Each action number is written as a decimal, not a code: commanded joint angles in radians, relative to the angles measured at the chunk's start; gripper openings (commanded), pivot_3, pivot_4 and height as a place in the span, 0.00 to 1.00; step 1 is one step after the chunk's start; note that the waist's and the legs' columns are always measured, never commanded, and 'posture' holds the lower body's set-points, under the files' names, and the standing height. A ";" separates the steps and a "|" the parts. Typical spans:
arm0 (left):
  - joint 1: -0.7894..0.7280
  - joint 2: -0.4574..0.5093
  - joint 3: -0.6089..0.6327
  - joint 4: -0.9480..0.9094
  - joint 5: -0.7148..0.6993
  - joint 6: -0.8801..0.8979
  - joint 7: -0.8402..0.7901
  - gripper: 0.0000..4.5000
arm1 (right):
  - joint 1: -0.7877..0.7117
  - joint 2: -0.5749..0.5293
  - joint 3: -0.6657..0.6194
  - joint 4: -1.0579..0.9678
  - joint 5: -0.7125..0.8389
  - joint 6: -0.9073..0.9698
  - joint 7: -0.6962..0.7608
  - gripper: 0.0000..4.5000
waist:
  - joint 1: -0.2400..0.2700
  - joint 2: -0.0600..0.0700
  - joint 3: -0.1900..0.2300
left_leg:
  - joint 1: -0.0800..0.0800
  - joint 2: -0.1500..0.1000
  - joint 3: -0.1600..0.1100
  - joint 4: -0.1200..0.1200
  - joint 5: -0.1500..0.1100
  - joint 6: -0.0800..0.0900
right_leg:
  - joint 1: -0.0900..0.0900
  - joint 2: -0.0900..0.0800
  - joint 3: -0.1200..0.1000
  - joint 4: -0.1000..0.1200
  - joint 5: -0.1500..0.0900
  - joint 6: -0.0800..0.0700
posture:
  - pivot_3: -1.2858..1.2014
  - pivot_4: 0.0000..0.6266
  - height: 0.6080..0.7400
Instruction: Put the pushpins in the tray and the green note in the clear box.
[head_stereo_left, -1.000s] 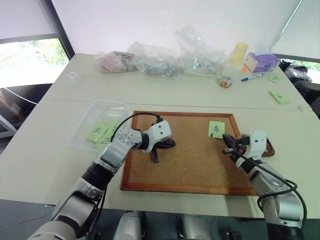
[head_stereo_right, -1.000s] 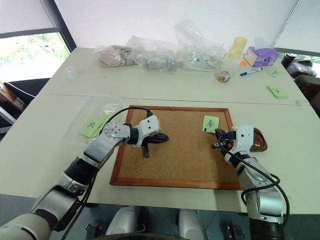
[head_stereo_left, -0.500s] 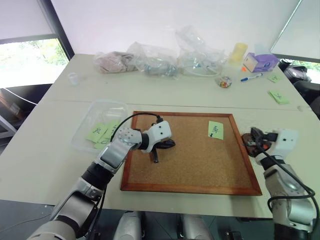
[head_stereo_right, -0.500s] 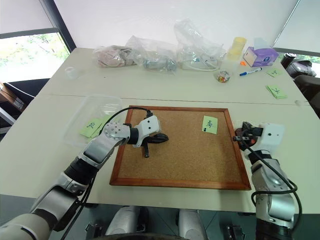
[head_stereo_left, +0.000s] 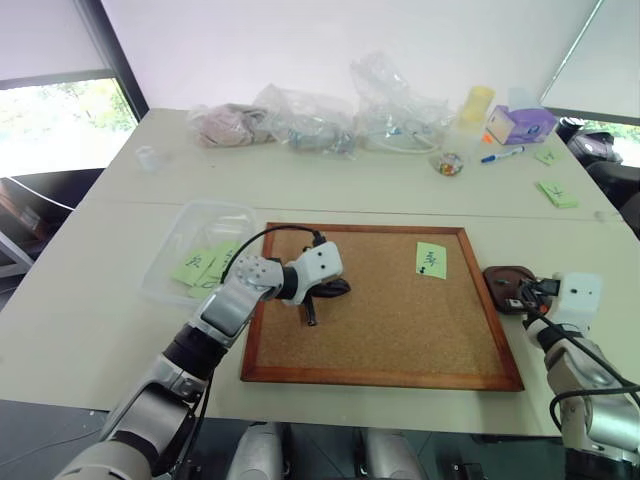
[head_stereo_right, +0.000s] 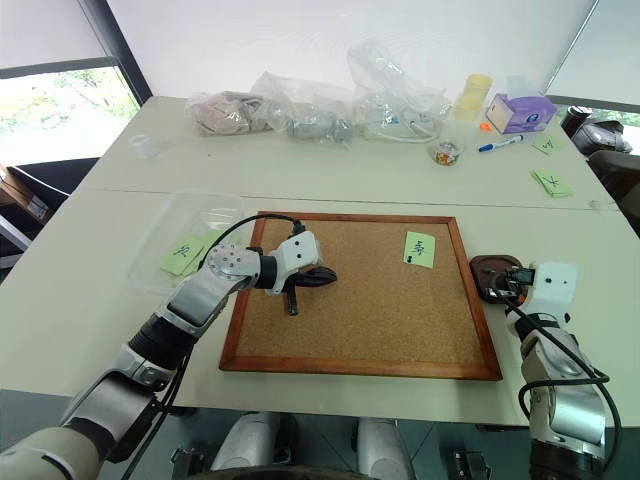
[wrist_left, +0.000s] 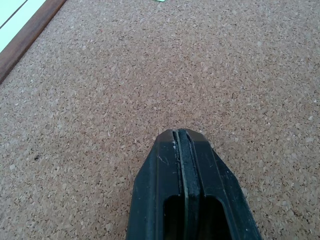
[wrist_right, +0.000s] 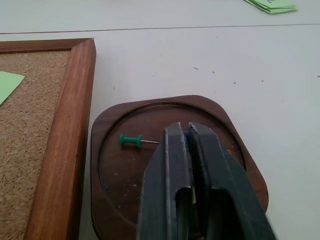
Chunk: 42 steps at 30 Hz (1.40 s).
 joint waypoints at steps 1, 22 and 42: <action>0.018 0.011 -0.024 0.031 0.035 0.026 0.007 0.00 | -0.011 -0.013 -0.013 -0.007 -0.004 -0.015 0.003 0.54 | 0.000 0.000 0.000 | 0.000 0.000 0.000 0.000 0.000 0.000 | 0.000 0.000 0.000 0.000 0.000 0.000 | 0.52 0.24 0.98; 0.025 0.011 -0.025 0.021 0.032 0.030 0.007 0.00 | -0.056 0.000 0.017 -0.164 0.061 -0.057 0.036 0.99 | -0.003 0.000 0.000 | 0.000 0.000 0.000 0.000 0.000 0.000 | 0.000 0.000 0.000 0.000 0.000 0.000 | 0.52 0.24 0.98; 0.026 0.010 -0.022 0.018 0.031 0.032 0.010 0.00 | -0.114 0.082 0.342 -0.120 -0.004 0.058 0.091 0.99 | -0.012 0.000 0.000 | 0.000 0.000 -0.002 0.000 0.000 0.000 | 0.001 -0.001 -0.002 -0.001 0.000 0.000 | 0.52 0.24 0.98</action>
